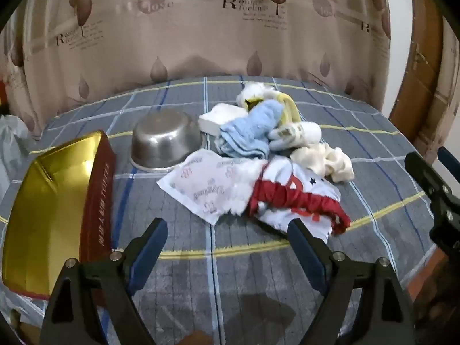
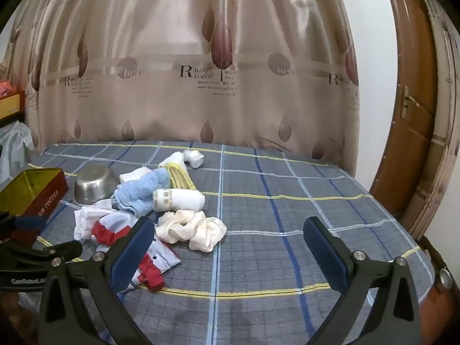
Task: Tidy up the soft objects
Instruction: 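Reach the left tool to the small white cloth and close on it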
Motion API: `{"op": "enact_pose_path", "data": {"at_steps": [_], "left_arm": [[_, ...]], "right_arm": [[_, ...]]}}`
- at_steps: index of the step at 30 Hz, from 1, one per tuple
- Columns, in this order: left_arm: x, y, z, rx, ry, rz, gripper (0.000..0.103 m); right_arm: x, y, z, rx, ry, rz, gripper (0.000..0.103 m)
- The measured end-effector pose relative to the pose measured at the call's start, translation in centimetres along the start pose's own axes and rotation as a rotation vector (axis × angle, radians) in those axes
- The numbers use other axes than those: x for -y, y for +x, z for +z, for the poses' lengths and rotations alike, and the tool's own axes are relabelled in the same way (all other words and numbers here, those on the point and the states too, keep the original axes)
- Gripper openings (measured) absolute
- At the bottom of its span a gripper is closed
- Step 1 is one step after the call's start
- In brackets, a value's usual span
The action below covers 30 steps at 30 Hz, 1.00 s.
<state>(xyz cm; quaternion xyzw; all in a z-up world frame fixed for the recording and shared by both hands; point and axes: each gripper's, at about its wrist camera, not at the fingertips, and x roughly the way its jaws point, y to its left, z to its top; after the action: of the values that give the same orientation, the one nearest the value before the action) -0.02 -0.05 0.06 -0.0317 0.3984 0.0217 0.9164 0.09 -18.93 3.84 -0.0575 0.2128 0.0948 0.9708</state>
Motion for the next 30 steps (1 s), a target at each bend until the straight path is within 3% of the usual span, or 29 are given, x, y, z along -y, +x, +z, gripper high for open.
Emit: {"op": "enact_pose_path", "data": {"at_steps": [3, 5, 8, 10, 21, 30], "left_arm": [[0.1, -0.2, 0.2, 0.035, 0.008, 0.014, 0.088], [0.5, -1.3, -2.0, 0.114, 0.007, 0.018, 0.088], [0.2, 0.2, -1.2, -0.043, -0.017, 0.022, 0.088], [-0.4, 0.5, -1.1, -0.063, -0.031, 0.011, 0.088], [-1.0, 0.0, 0.0, -0.083, -0.037, -0.086, 0.088], [-0.4, -0.2, 0.2, -0.072, -0.004, -0.045, 0.088]], "right_arm": [[-0.2, 0.5, -0.1, -0.007, 0.002, 0.008, 0.103], [0.0, -0.1, -0.1, 0.010, -0.001, -0.004, 0.103], [0.6, -0.5, 0.0, 0.009, 0.003, 0.011, 0.103], [0.6, -0.7, -0.1, 0.001, -0.005, 0.013, 0.103], [0.5, -0.6, -0.8, -0.020, -0.011, 0.018, 0.103], [0.6, -0.6, -1.0, -0.028, -0.009, 0.024, 0.103]]}}
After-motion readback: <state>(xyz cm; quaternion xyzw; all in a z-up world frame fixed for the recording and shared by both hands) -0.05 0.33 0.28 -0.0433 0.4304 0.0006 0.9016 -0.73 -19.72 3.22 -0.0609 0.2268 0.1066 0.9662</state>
